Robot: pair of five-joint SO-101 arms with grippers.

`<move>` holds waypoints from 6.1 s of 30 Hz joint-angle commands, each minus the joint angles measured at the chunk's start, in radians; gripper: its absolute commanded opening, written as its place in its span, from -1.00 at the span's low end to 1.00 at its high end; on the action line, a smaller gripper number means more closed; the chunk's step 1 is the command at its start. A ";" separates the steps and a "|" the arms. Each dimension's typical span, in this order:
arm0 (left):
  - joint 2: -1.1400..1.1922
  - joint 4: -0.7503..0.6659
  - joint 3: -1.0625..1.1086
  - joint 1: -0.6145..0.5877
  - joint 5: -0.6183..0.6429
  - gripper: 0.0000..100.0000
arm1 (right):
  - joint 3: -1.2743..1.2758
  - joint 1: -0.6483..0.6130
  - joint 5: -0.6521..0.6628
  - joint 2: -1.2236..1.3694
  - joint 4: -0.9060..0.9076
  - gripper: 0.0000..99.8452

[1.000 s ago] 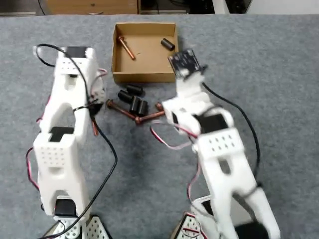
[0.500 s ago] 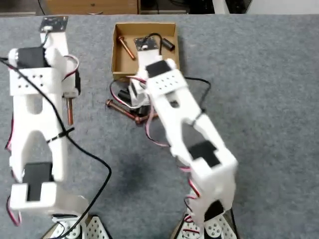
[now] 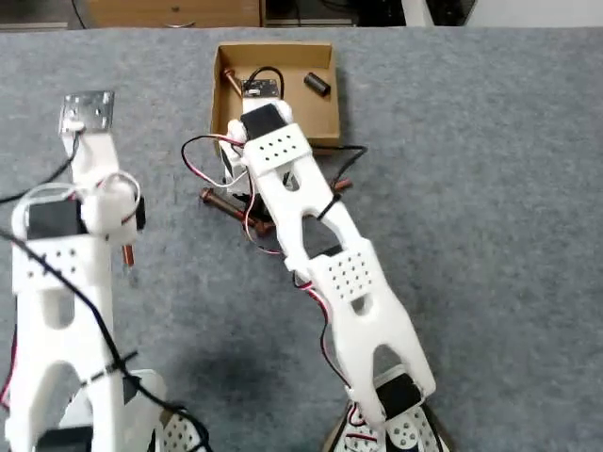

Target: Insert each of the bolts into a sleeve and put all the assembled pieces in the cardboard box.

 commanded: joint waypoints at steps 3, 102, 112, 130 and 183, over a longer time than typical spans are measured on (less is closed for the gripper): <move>-0.137 -0.044 0.060 -0.011 0.000 -0.96 | -0.177 -0.004 -0.014 0.114 0.009 -0.77; -0.165 0.003 0.052 -0.012 0.002 -0.96 | -0.242 0.025 0.074 0.252 0.040 -1.00; -0.165 0.003 0.052 -0.012 0.002 -0.96 | -0.236 0.024 0.075 0.091 0.043 -1.00; -0.165 0.040 -0.015 -0.037 0.048 -0.96 | 0.259 0.010 0.098 -0.605 0.043 -1.00; -0.472 -0.377 -0.020 0.692 0.095 -0.96 | 2.683 -0.090 0.382 -2.990 -1.076 -1.00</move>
